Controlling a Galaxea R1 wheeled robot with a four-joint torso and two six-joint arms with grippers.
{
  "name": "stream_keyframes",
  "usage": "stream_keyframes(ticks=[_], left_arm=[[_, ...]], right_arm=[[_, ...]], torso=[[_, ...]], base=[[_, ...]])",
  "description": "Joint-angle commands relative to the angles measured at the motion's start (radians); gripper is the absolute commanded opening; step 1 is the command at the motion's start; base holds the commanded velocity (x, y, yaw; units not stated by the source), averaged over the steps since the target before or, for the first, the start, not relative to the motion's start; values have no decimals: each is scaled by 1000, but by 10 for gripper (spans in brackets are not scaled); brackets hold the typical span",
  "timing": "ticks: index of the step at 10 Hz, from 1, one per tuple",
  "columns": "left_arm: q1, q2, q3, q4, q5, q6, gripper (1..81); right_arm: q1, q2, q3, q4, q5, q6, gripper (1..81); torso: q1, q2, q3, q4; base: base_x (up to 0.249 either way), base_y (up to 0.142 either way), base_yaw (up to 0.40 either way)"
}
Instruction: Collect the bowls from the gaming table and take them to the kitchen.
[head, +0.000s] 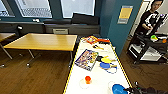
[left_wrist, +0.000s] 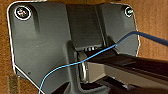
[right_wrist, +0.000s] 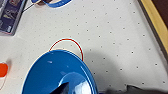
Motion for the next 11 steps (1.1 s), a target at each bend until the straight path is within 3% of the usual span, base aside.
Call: stream_keyframes(ticks=[1,4,5,8,11], left_arm=[[-21,7,3,5,64,0,811],[-21,6,3,5,64,0,811],[-21,4,3,5,64,0,811],[-21,1,3,3,64,0,811],[-21,7,8,5,59,1,811]], right_arm=[[95,11,-41,18,-30,4,811],[84,50,-43,18,-25,4,811],[75,56,-41,18,-25,6,10],[92,-14,51,20,-34,27,10],[175,-292,320,14,-74,53,10]], torso=[[0,0,0,0],[0,0,0,0],[0,0,0,0],[0,0,0,0],[0,0,0,0]], base=[[0,0,0],[0,0,0],[0,0,0],[0,0,0],[0,0,0]])
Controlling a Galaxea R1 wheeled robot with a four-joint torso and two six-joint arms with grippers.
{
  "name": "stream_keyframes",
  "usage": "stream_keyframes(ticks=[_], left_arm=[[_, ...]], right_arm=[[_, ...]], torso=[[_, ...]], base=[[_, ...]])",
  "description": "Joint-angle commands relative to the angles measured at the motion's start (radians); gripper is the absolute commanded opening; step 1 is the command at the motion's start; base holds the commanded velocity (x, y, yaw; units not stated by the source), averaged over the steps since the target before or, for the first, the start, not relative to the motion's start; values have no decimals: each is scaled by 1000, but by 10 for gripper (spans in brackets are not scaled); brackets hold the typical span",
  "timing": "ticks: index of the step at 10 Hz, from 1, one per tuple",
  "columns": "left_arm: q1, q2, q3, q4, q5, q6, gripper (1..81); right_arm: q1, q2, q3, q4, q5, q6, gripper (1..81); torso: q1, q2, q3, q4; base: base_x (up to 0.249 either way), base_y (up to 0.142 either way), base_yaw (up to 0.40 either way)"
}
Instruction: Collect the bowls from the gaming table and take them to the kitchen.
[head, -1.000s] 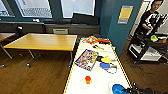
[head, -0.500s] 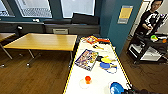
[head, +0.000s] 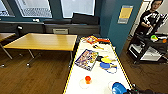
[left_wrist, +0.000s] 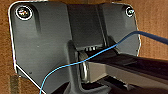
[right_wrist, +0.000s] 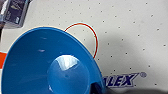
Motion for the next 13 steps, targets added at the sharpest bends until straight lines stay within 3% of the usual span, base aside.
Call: stream_keyframes(ticks=[1,4,7,10,13], left_arm=[[-24,9,8,5,62,1,811],[-24,1,9,15,54,3,811],[-24,-43,68,22,49,1,811],[-32,-190,288,20,36,-2,811],[-53,-365,489,20,34,-10,811]], right_arm=[[198,-361,289,-3,-107,27,10],[126,-581,407,-58,-132,24,10],[-84,-660,455,-63,-113,13,10],[-404,-608,452,-89,107,-70,10],[-599,-519,429,-135,244,-107,10]], torso=[[0,0,0,0],[0,0,0,0],[0,0,0,0],[0,0,0,0],[0,0,0,0]], base=[[0,0,0],[0,0,0],[0,0,0],[0,0,0],[0,0,0]])
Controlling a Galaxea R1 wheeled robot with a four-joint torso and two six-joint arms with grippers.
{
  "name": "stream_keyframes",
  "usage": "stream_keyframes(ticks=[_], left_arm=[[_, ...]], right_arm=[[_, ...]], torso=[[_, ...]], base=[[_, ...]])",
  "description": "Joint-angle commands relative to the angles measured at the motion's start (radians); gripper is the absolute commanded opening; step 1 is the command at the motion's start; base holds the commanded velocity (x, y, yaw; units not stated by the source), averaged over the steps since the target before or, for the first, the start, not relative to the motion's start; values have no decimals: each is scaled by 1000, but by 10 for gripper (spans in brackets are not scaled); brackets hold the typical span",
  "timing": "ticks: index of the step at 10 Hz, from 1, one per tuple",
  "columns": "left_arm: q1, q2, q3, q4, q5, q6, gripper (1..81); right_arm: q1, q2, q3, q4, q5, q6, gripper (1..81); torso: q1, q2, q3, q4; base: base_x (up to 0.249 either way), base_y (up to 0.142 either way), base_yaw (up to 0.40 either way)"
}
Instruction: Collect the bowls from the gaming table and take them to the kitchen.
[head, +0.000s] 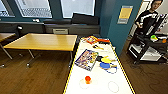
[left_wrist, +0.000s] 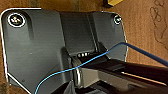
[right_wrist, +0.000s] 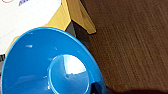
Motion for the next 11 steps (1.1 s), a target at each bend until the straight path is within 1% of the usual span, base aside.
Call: stream_keyframes(ticks=[1,3,4,5,6,7,9,11], left_arm=[[-40,-209,240,8,45,-10,811],[-44,-340,378,2,-10,-13,811],[-51,-391,430,-3,-20,-13,811],[-61,-456,495,-8,-44,-14,811],[-81,-525,567,-20,-54,-19,811],[-103,-601,650,-31,-54,-20,811],[-149,-703,771,-41,-54,-22,811],[-205,-797,877,-45,-54,-22,811]], right_arm=[[-215,73,-23,-81,183,-68,10],[-284,210,-101,-130,210,-70,10],[-311,249,-120,-150,235,-70,10],[-332,282,-140,-161,256,-70,10],[-350,308,-151,-179,267,-70,10],[-370,334,-157,-194,290,-70,10],[-413,386,-172,-226,324,-70,10],[-445,450,-228,-245,328,-70,10]], torso=[[0,0,0,0],[0,0,0,0],[0,0,0,0],[0,0,0,0],[0,0,0,0],[0,0,0,0],[0,0,0,0],[0,0,0,0]], base=[[0,0,0],[0,0,0],[0,0,0],[0,0,0],[0,0,0],[0,0,0],[0,0,0],[0,0,0]])
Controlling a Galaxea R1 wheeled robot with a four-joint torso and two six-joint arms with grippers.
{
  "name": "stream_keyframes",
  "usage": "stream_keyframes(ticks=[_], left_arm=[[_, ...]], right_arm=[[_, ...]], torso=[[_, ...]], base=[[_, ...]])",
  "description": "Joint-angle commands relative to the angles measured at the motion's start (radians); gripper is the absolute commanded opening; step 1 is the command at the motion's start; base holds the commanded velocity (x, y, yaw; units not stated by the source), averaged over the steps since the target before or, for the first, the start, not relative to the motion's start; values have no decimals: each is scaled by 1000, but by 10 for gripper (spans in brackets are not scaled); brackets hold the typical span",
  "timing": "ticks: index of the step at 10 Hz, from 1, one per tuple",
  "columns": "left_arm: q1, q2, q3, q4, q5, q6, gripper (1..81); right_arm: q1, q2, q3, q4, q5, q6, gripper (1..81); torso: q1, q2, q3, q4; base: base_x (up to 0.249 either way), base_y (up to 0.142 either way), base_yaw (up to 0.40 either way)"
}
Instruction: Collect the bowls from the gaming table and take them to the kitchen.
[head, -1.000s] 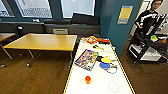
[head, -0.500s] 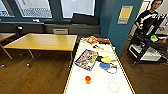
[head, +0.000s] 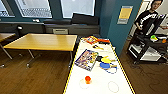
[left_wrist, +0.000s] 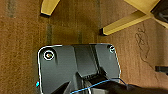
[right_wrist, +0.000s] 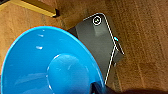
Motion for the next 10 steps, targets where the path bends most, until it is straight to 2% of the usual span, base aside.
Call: stream_keyframes(ticks=[1,3,4,6,8,10], left_arm=[[-145,-226,226,-23,26,-11,811],[-205,-327,333,-22,29,-32,811],[-238,-360,375,-23,34,-37,811],[-304,-403,445,-23,38,-66,811],[-390,-439,502,-25,43,-152,811],[-525,-432,487,-40,195,-232,811]], right_arm=[[-30,34,-71,-60,-31,-6,10],[-48,112,-140,-63,-17,-5,10],[-56,146,-175,-68,-17,-6,10],[-64,205,-234,-73,-17,-6,10],[-62,224,-241,-73,-18,-6,10],[-56,227,-238,-73,-18,-3,10]], torso=[[0,0,0,0],[0,0,0,0],[0,0,0,0],[0,0,0,0],[0,0,0,0],[0,0,0,0]], base=[[0,0,0],[0,0,0],[0,0,0],[0,0,0],[0,0,0],[0,0,0]])
